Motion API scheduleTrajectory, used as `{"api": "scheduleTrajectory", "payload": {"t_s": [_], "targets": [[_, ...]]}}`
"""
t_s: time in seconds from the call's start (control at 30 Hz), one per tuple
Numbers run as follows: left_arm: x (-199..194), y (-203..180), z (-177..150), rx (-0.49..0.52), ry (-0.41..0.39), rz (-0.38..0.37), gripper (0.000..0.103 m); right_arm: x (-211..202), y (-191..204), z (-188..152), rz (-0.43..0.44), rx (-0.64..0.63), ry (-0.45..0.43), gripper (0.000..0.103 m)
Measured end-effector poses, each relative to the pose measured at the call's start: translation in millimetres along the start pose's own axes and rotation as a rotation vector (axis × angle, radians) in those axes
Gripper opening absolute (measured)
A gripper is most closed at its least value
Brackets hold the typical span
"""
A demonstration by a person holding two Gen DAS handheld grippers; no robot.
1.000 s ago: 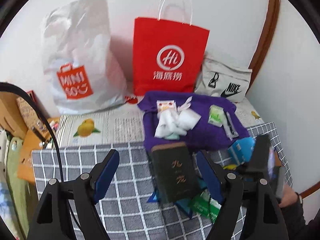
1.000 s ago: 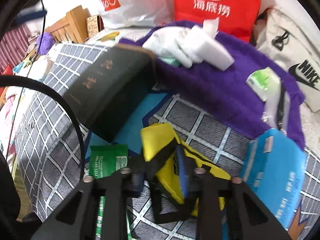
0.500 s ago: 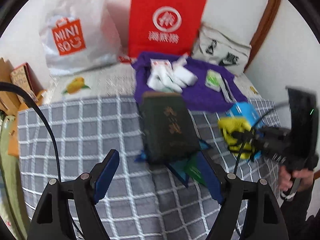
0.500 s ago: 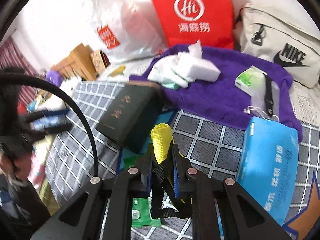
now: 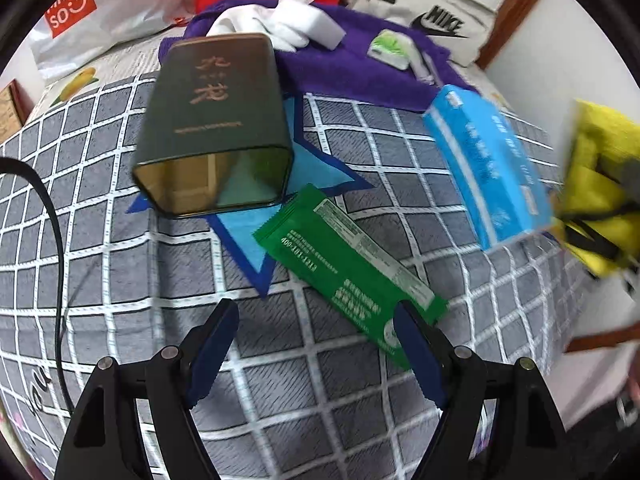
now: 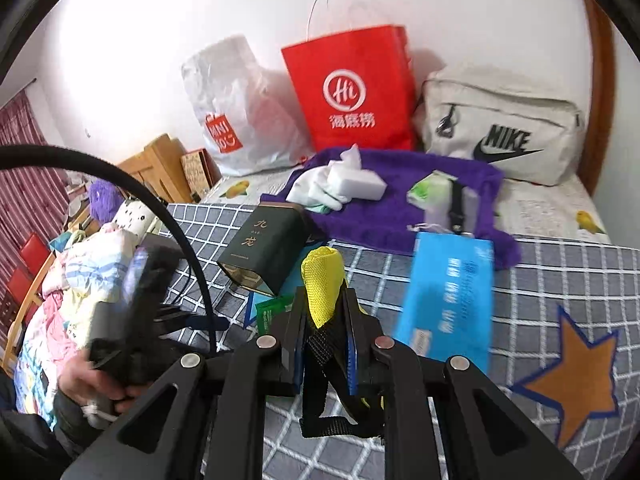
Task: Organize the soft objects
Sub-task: 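Grip the green packet with the left tool while the right tool holds the pouch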
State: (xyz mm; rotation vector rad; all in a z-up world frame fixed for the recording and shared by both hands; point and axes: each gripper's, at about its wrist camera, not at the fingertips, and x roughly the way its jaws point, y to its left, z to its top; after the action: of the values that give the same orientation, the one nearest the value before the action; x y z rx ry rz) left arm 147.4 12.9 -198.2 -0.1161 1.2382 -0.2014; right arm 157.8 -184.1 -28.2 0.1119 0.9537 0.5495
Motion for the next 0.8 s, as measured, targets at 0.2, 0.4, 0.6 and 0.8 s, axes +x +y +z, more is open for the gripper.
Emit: {"api": "scheduleTrajectory", "payload": {"t_s": [0.2,0.4,0.6,0.8], "targets": [[21,-20,8,-0.061,0.009,0.094,0.082,-28,-27,-19,-0.015,0.037,-0.030,0.016],[35,-45,19,-0.077,0.022,0.164,0.084,-27,-48,-28,0.002,0.078,-0.040,0.016],[47,-60,21,-0.047,-0.030,0.235,0.083,-19,-69,-36,0.001,0.127,-0.028,0.016],[30,-49,2,0.042,-0.041,0.183,0.059,-20,-70,-41,0.011,0.139,-0.037,0.016]]}}
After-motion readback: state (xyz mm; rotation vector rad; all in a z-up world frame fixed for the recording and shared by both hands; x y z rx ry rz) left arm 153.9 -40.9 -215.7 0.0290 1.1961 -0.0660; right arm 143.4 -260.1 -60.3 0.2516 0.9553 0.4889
